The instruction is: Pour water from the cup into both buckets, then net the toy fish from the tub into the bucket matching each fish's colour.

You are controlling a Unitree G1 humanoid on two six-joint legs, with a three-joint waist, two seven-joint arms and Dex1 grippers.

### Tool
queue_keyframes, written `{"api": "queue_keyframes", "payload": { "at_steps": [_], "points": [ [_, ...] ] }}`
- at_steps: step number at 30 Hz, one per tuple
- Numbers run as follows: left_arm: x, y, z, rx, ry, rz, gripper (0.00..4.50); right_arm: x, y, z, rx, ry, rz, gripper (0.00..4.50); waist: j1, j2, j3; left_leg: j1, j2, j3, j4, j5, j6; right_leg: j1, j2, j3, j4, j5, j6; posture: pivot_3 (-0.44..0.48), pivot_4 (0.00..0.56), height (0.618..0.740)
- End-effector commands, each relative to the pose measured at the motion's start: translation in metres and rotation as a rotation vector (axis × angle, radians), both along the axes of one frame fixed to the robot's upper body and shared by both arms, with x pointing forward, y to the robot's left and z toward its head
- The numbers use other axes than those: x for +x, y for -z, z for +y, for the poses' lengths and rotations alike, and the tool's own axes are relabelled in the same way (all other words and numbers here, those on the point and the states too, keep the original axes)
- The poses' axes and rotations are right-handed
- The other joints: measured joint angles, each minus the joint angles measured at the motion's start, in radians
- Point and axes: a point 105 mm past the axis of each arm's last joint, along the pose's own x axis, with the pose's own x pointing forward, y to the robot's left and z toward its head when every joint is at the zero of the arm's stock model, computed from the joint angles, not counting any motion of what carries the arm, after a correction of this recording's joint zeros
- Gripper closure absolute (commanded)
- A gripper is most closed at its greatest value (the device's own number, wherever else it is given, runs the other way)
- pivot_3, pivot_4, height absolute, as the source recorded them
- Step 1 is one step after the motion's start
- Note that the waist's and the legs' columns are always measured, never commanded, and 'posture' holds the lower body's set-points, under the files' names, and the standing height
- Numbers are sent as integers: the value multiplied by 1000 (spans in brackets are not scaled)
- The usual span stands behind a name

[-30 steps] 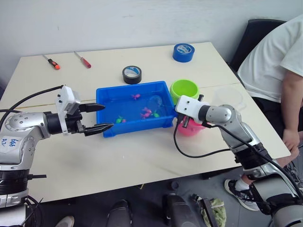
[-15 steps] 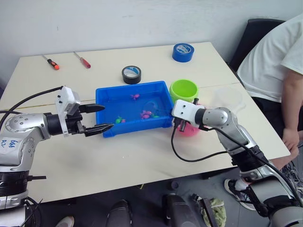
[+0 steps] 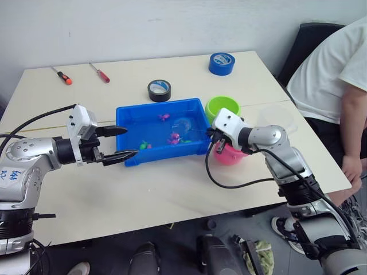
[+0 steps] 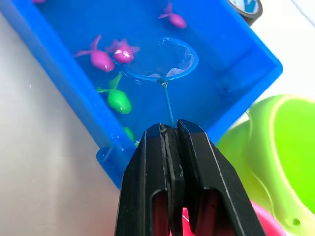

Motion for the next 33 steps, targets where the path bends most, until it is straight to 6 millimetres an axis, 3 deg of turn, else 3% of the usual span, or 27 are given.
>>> {"api": "queue_keyframes", "payload": {
  "at_steps": [1,13,23,33],
  "points": [
    [-1,-10,2,-16,-3,-39,83,-6,-26,5,90,-29,-4,4500,0,0,0,0,0,0,0,0,0,0,0,0,0,0,0,0,150,731],
    [-1,-11,5,-18,-10,-42,83,-3,-9,3,-66,-9,-55,4500,-2,0,0,0,0,0,0,0,0,0,0,0,0,0,0,0,150,731],
    [-1,4,38,0,-112,-6,83,-8,-1,5,-162,-70,-89,4500,-1,0,0,0,0,0,0,0,0,0,0,0,-1,0,0,0,150,731],
    [-2,5,36,-11,-112,-8,83,-16,2,15,-155,-127,-79,4500,-2,0,0,0,0,0,-1,0,1,0,0,0,-1,0,0,0,150,731]
  ]
}}
